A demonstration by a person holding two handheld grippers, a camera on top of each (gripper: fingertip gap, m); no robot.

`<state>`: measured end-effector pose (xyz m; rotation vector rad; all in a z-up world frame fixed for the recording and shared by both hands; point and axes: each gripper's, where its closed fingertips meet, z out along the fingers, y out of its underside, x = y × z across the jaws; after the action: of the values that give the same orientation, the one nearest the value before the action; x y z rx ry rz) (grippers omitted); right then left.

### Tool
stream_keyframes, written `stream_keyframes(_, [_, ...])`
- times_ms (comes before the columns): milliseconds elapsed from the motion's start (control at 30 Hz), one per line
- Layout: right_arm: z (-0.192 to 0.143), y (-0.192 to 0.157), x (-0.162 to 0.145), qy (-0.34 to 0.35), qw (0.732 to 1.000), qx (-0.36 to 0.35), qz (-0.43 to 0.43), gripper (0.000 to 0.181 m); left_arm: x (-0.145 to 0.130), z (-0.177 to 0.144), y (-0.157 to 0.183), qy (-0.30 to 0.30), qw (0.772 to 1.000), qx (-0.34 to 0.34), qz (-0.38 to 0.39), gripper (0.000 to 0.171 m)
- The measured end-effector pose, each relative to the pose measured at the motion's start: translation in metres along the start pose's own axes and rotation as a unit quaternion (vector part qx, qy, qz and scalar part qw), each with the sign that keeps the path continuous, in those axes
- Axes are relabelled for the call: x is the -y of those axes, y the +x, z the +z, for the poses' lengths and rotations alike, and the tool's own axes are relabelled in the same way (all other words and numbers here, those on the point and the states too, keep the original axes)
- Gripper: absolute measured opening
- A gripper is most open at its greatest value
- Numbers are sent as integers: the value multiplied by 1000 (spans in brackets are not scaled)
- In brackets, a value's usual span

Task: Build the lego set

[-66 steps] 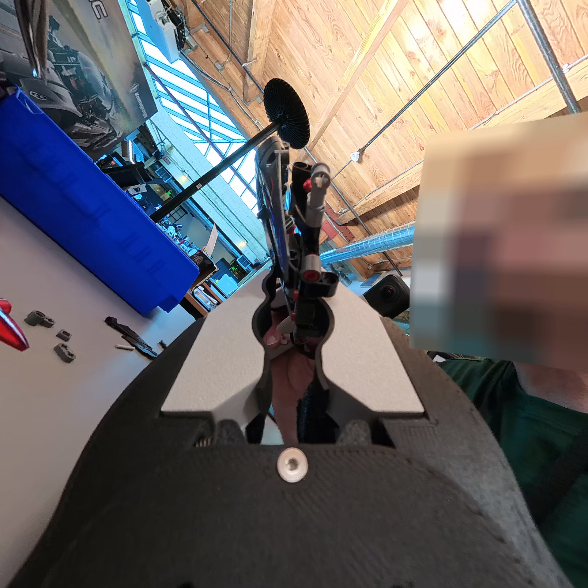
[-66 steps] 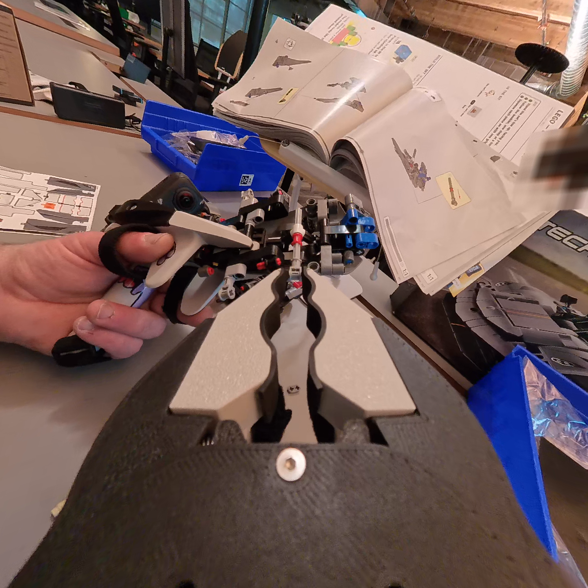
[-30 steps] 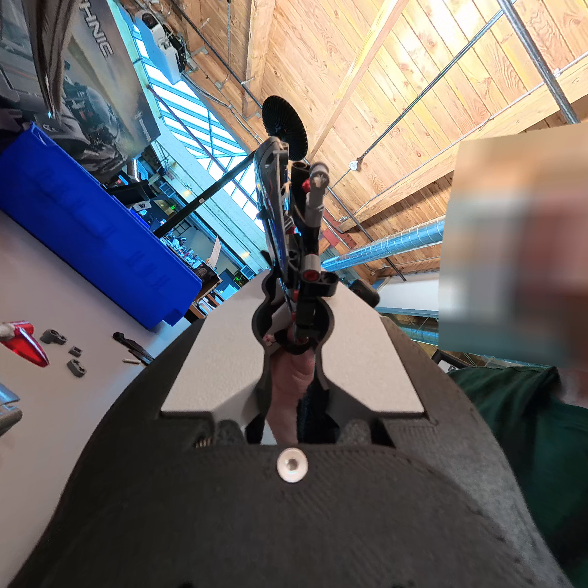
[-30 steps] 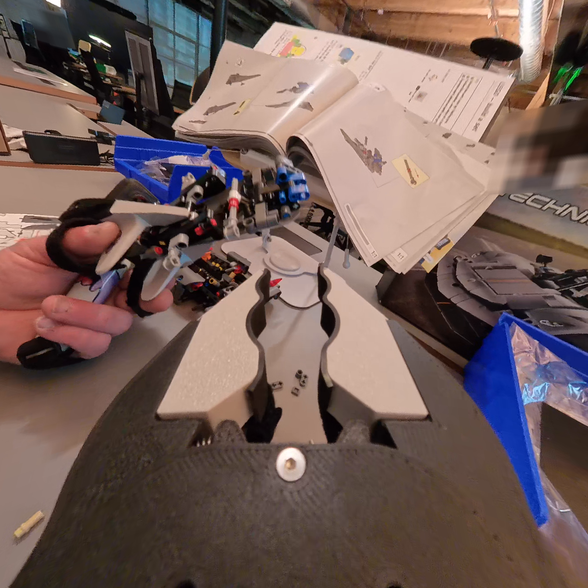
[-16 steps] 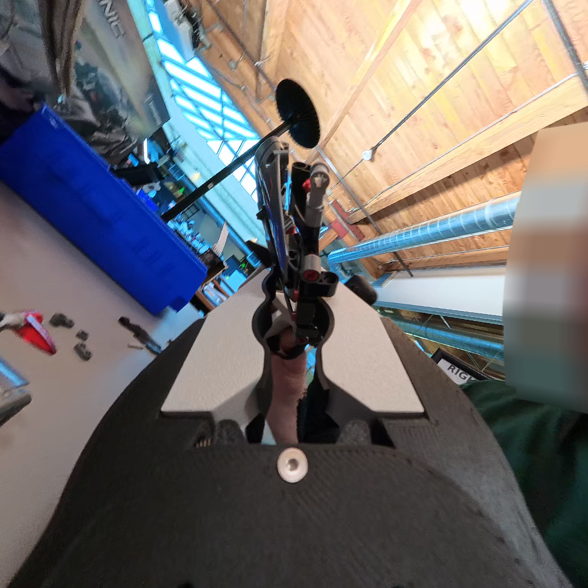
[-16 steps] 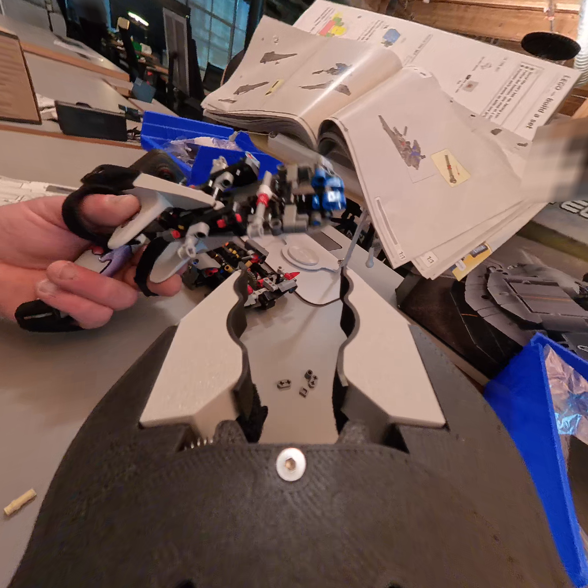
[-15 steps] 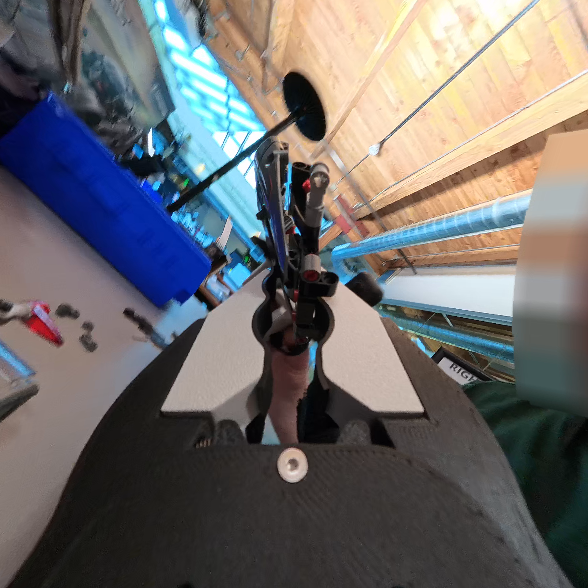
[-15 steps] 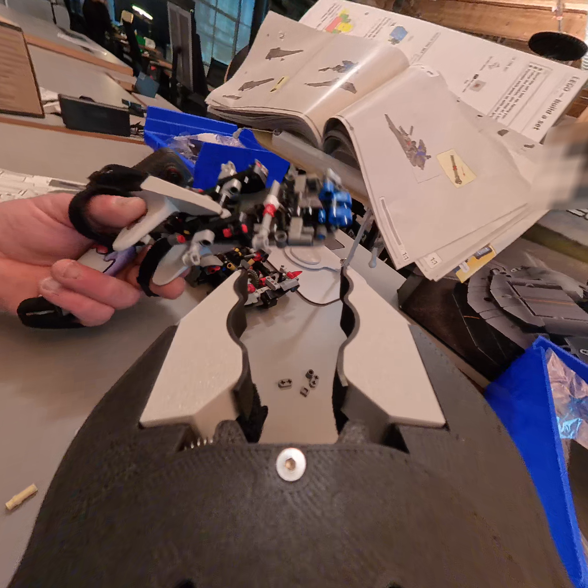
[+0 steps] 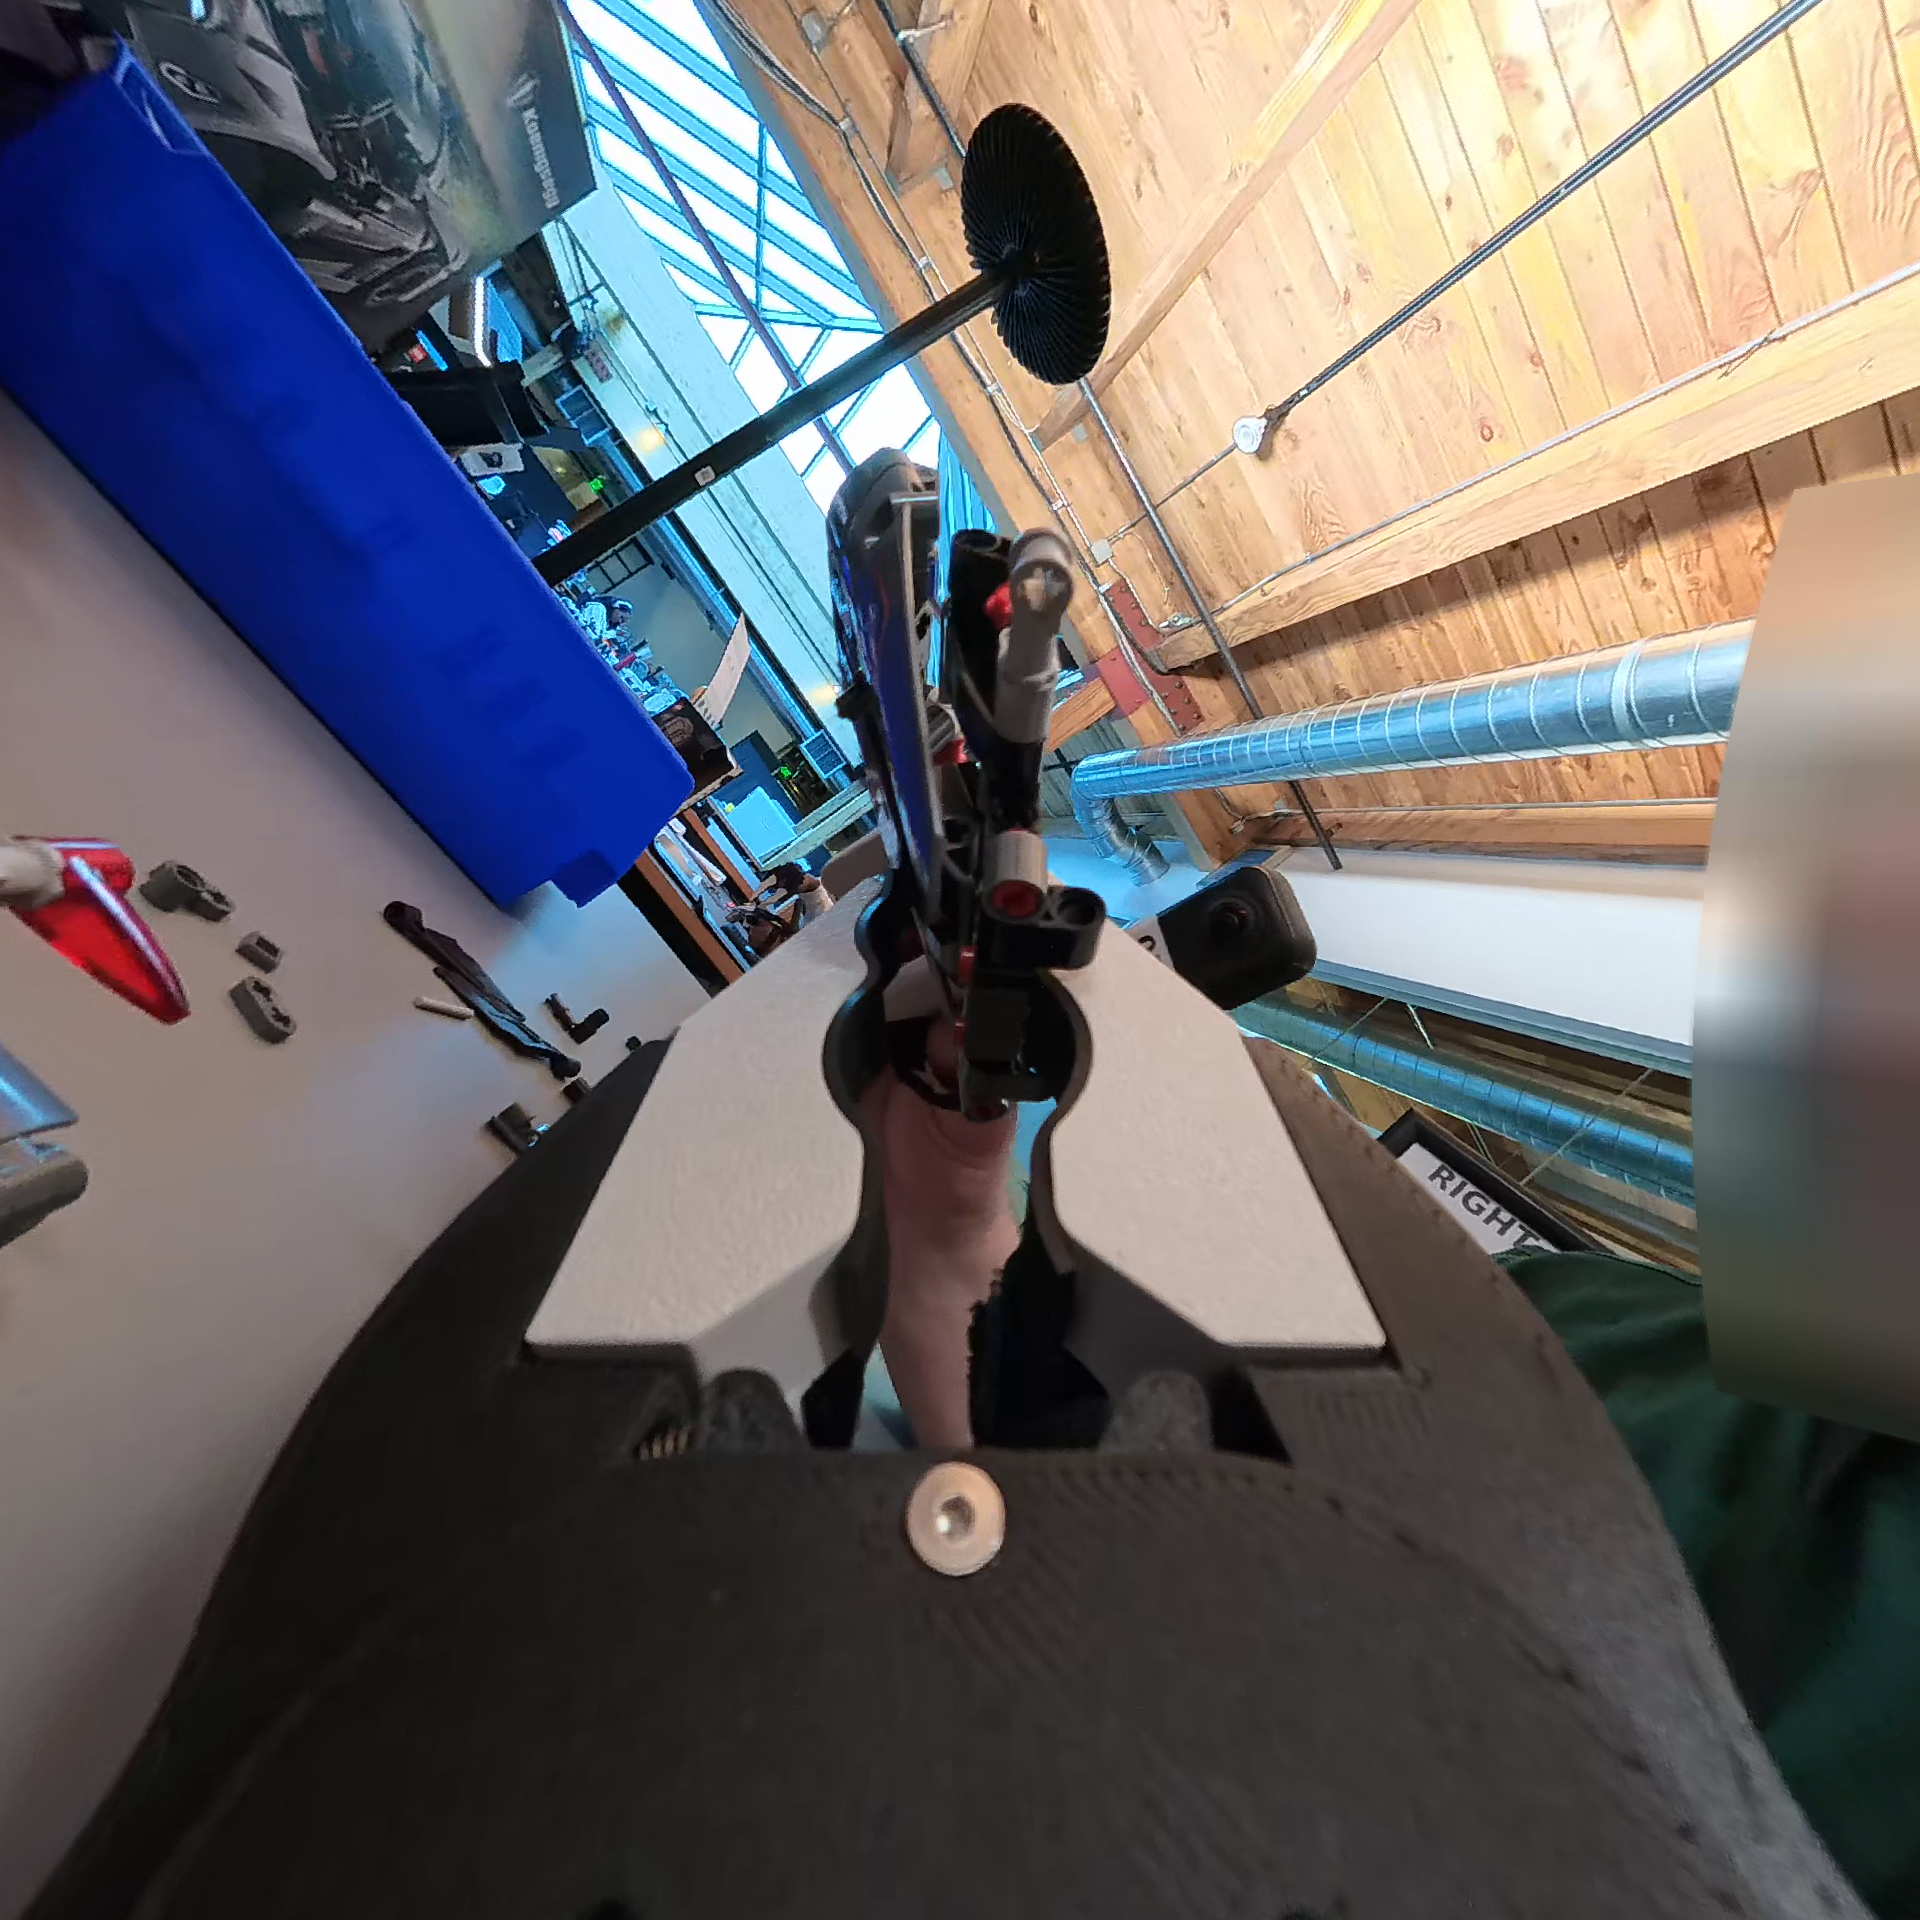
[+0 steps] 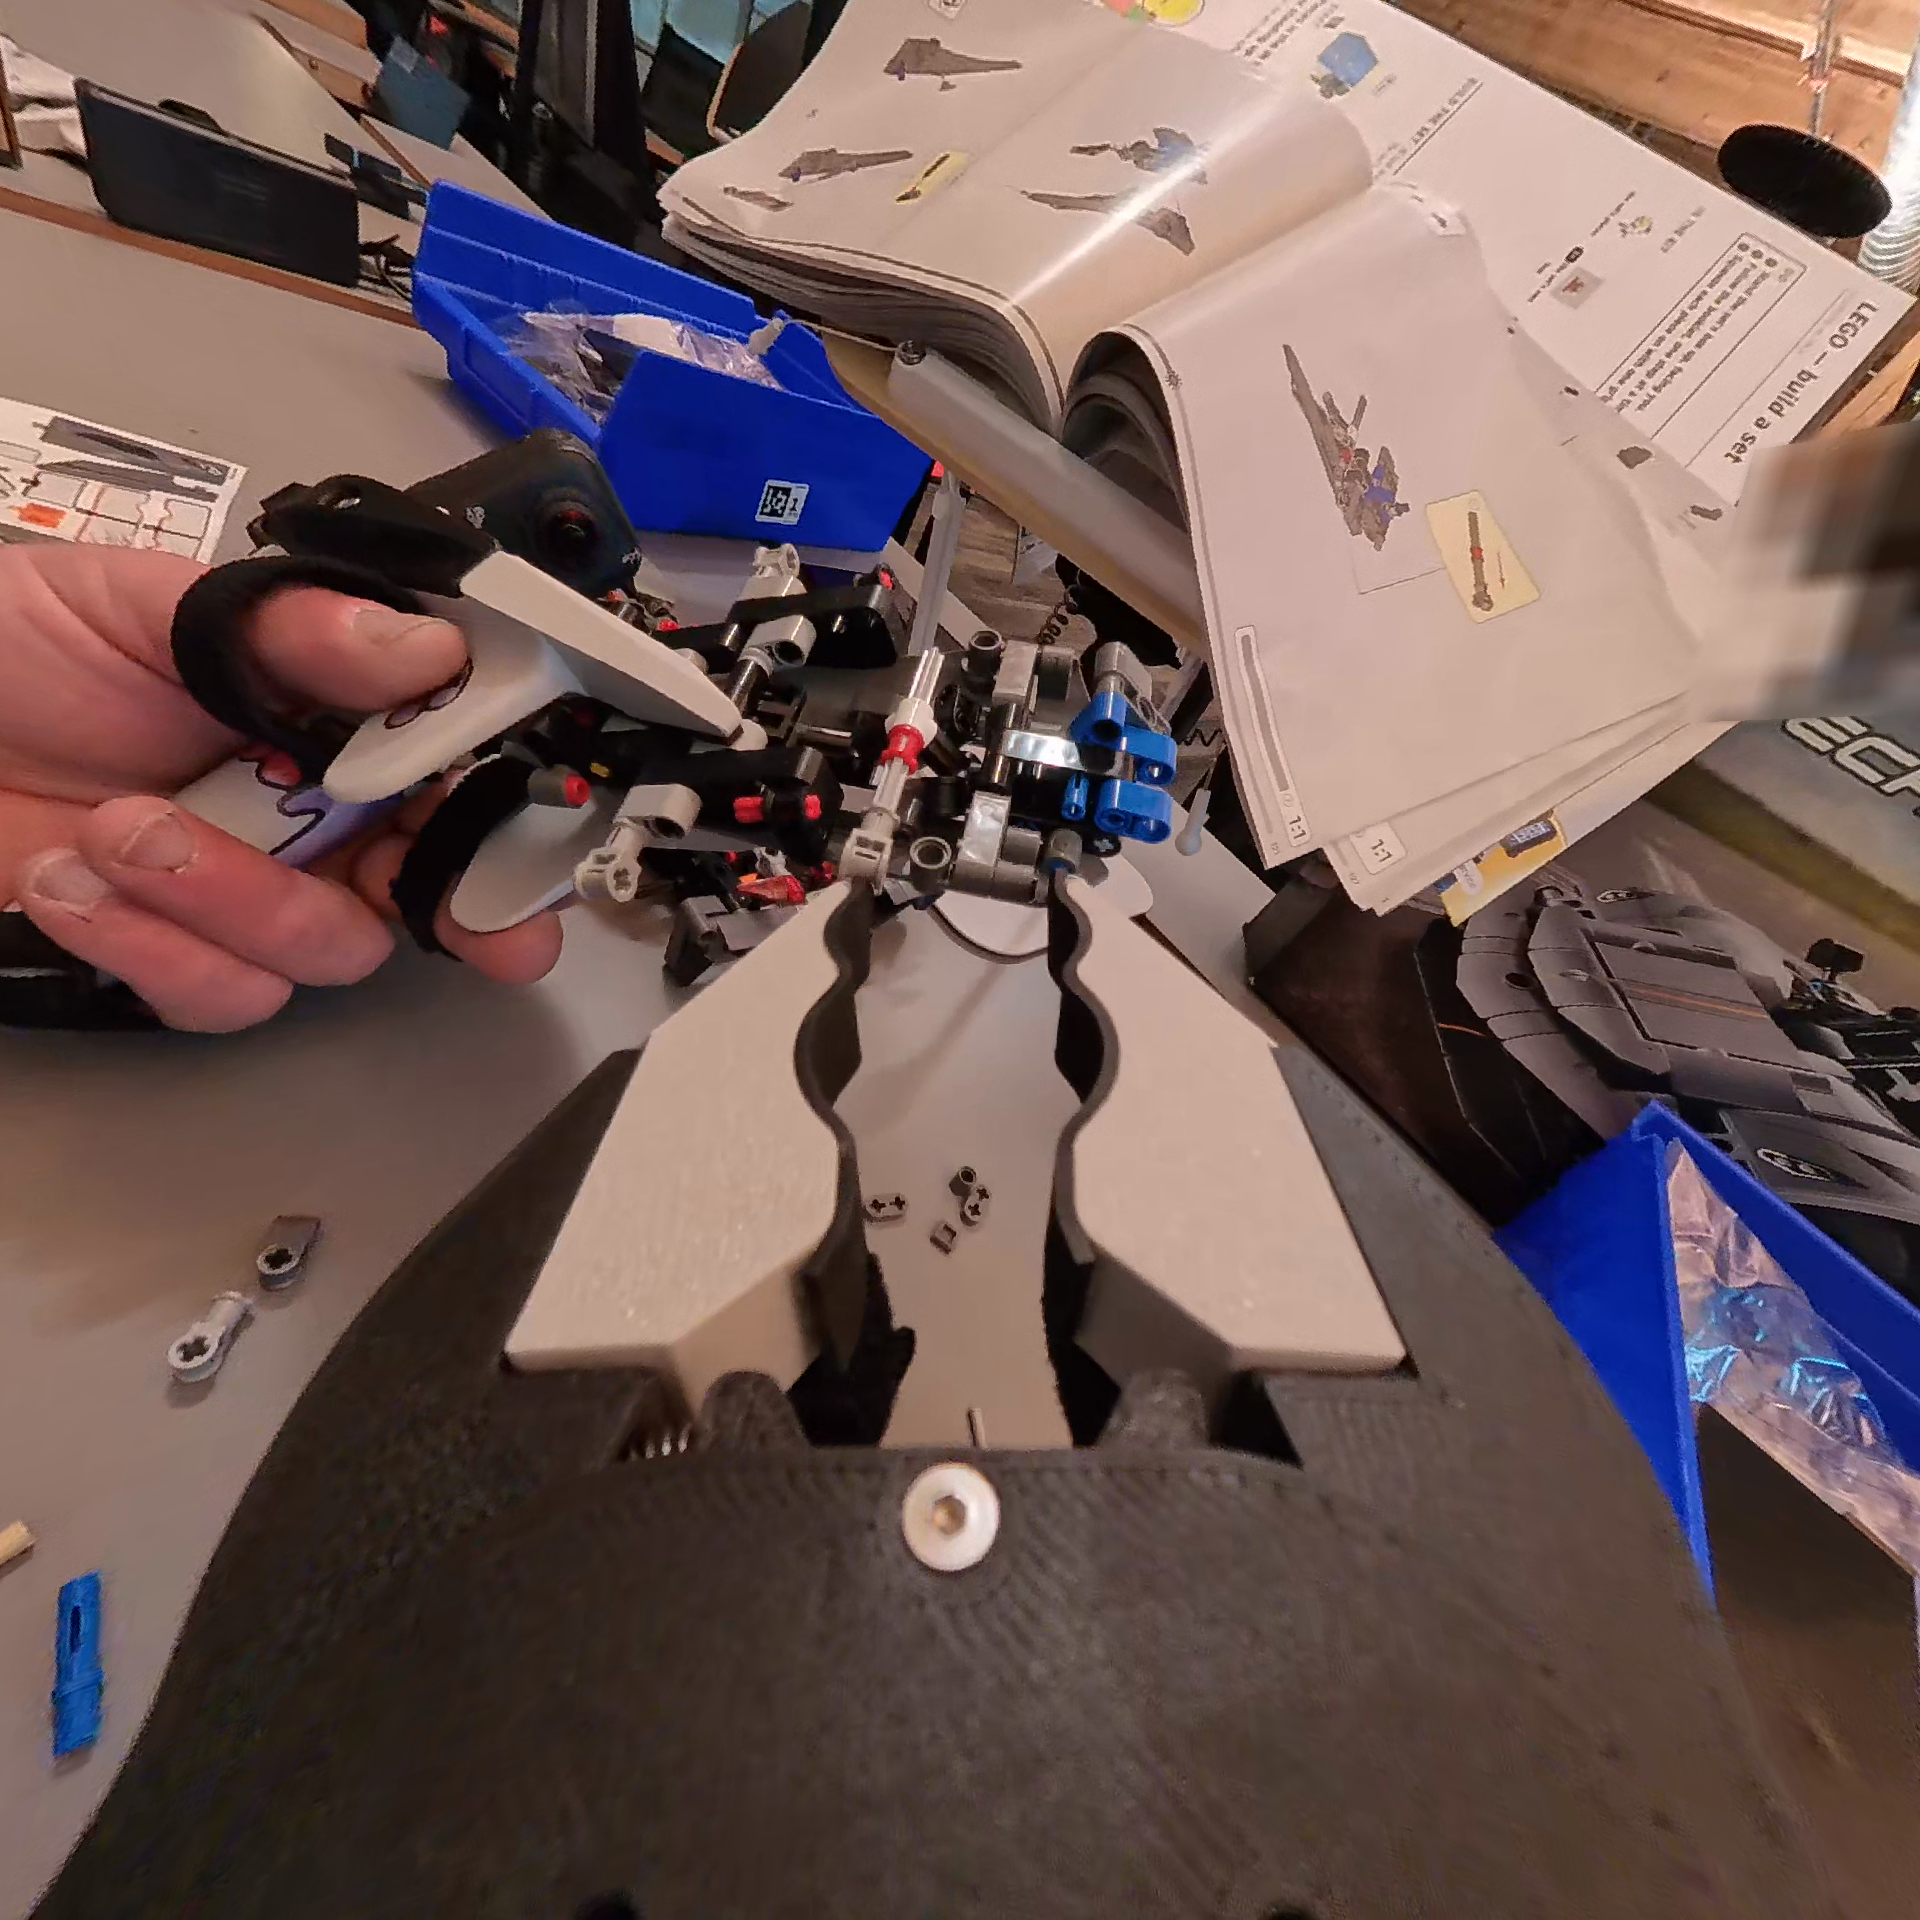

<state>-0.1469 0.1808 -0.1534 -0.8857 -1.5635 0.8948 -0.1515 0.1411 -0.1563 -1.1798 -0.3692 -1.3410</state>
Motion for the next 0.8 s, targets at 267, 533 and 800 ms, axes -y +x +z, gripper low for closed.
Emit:
stream_keyframes(267, [1, -1, -1, 1, 1000, 7, 13, 33, 1, -1, -1, 1, 1000, 13, 15, 18])
stream_keyframes(533, [0, -1, -1, 4, 1000, 10, 18, 36, 4, -2, -1, 11, 1000, 12, 14, 18])
stream_keyframes(800, [2, 1, -3, -10, 999, -5, 31, 34, 1, -1, -1, 4, 1000, 11, 6, 19])
